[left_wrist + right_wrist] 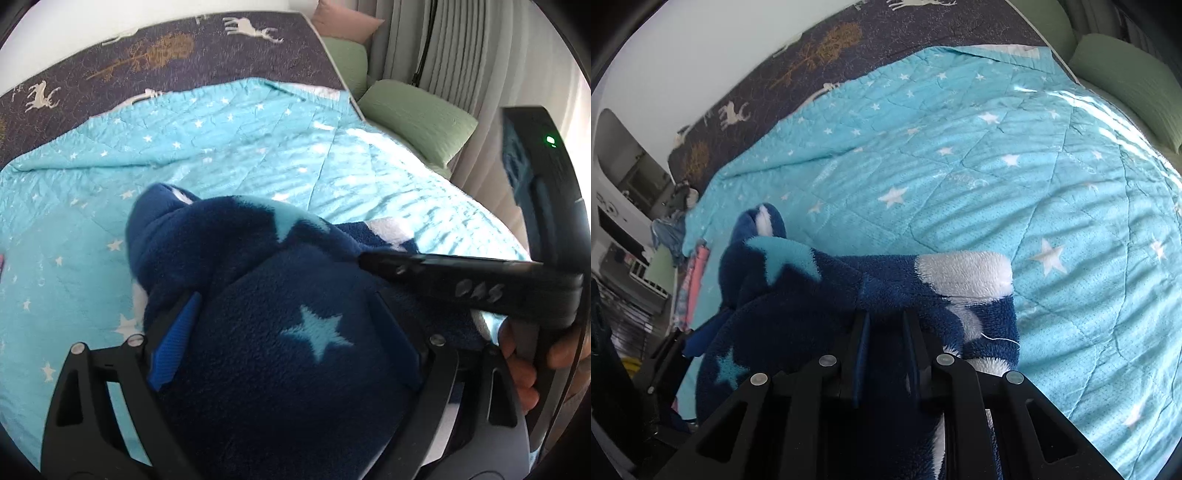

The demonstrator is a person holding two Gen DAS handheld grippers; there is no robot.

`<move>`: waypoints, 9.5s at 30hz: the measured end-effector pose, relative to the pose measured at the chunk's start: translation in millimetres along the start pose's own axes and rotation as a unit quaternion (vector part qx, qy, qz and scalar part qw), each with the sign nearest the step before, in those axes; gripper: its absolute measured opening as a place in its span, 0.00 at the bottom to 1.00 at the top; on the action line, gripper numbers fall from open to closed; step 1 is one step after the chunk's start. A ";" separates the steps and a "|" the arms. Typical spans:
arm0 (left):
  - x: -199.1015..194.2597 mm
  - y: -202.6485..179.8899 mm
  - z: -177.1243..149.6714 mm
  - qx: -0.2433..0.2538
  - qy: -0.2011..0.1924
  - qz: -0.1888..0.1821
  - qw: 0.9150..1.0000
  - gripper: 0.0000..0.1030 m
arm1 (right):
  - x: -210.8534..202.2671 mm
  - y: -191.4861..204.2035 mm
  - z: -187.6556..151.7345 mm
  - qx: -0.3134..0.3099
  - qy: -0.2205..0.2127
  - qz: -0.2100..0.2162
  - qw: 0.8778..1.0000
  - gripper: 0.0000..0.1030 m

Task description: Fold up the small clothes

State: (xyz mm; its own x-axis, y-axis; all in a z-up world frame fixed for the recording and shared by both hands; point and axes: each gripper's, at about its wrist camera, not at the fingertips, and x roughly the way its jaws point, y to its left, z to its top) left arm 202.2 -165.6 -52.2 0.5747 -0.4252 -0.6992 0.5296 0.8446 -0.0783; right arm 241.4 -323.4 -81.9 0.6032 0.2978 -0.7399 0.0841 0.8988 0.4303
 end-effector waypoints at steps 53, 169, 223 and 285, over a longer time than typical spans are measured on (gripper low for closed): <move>-115.6 -56.0 -134.4 -0.006 0.048 -0.146 0.988 0.89 | -168.3 15.1 -152.5 -0.087 -0.072 0.035 0.993 0.20; -5.3 9.5 145.0 -0.095 0.003 -0.235 0.967 1.00 | -109.6 -30.7 84.5 -0.067 -0.067 0.252 0.963 0.74; -138.5 -44.7 9.5 -0.003 -0.162 0.044 0.986 0.99 | -155.5 20.4 -74.0 -0.118 -0.195 -0.099 0.969 0.81; -167.4 -75.5 -32.9 0.003 -0.133 0.065 0.989 0.99 | -189.7 34.8 -120.5 -0.104 -0.224 -0.138 0.959 0.83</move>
State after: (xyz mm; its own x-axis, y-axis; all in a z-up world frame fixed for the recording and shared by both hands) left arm 45.5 -147.5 47.4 0.7816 -0.3837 -0.4919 0.4436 0.8962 0.0057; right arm 34.4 -309.9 11.2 0.8648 -0.0859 -0.4948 0.1565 0.9823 0.1029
